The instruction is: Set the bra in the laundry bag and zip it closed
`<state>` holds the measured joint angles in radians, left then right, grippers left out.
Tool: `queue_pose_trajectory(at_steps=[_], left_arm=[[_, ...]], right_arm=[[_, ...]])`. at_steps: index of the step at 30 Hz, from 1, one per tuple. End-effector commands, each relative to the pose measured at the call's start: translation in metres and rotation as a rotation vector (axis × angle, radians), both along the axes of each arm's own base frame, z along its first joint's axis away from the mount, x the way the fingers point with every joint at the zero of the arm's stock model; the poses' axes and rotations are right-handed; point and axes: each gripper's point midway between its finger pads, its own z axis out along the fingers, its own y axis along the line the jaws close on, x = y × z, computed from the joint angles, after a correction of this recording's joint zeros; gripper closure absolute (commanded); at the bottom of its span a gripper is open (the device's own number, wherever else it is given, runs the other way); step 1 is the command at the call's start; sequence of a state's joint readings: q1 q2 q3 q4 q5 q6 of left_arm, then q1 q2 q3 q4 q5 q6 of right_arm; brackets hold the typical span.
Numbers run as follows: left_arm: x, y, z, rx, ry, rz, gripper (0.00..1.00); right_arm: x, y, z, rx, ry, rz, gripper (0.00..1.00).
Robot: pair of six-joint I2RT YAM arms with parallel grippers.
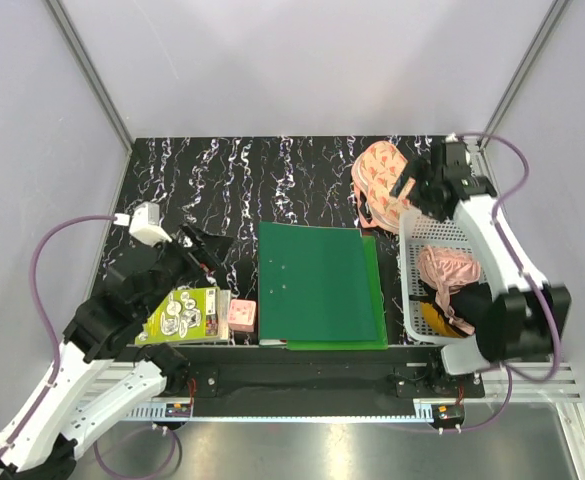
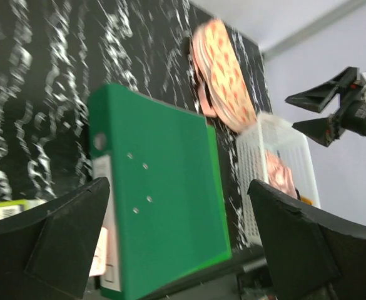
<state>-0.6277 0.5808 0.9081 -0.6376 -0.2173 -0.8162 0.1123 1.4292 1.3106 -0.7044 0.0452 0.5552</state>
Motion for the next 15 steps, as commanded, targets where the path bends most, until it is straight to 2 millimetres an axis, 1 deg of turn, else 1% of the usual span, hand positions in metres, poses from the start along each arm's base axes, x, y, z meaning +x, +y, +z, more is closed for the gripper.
queue_pose_trajectory(at_steps=[1,2,3,4,5,6,7,8,9,10,11,12,13,14,15], left_arm=[[0.009,0.023,0.030,0.124,-0.120,0.059,0.01],[0.015,0.020,0.037,0.206,-0.139,0.024,0.01],[0.016,0.019,0.033,0.257,-0.121,0.000,0.01],[0.018,0.015,0.031,0.296,-0.107,-0.030,0.01],[0.025,0.010,0.033,0.347,-0.096,-0.055,0.01],[0.028,0.009,0.025,0.386,-0.060,-0.070,0.01],[0.029,0.004,0.023,0.405,-0.048,-0.103,0.01],[0.035,-0.001,0.021,0.445,-0.033,-0.127,0.01],[0.035,-0.003,0.016,0.467,-0.010,-0.149,0.01],[0.037,-0.003,0.016,0.487,-0.008,-0.158,0.01],[0.040,-0.005,0.008,0.510,0.013,-0.168,0.01],[0.042,-0.005,0.006,0.521,0.017,-0.170,0.01],[0.044,-0.004,0.003,0.538,0.026,-0.171,0.01],[0.045,-0.004,0.001,0.542,0.033,-0.169,0.01],[0.048,-0.004,-0.003,0.548,0.052,-0.169,0.01]], right_arm=[[0.076,-0.019,0.000,-0.214,-0.080,0.077,0.00],[0.089,-0.019,-0.029,-0.236,-0.021,0.096,0.00],[0.107,-0.017,-0.021,-0.251,-0.052,0.117,0.00],[0.117,-0.015,-0.030,-0.252,-0.039,0.129,0.00],[0.128,-0.011,-0.056,-0.249,0.007,0.154,0.01],[0.143,-0.001,-0.049,-0.223,-0.023,0.204,0.04],[0.149,0.006,-0.055,-0.205,-0.024,0.242,0.07],[0.157,0.012,-0.076,-0.198,0.005,0.278,0.09],[0.168,0.023,-0.069,-0.172,-0.035,0.327,0.12],[0.174,0.024,-0.076,-0.169,-0.030,0.330,0.13],[0.178,0.029,-0.092,-0.163,-0.006,0.330,0.14],[0.187,0.030,-0.090,-0.158,-0.023,0.327,0.17],[0.190,0.033,-0.095,-0.151,-0.020,0.328,0.19],[0.192,0.037,-0.107,-0.146,-0.003,0.333,0.21],[0.195,0.040,-0.109,-0.146,-0.008,0.335,0.22]])
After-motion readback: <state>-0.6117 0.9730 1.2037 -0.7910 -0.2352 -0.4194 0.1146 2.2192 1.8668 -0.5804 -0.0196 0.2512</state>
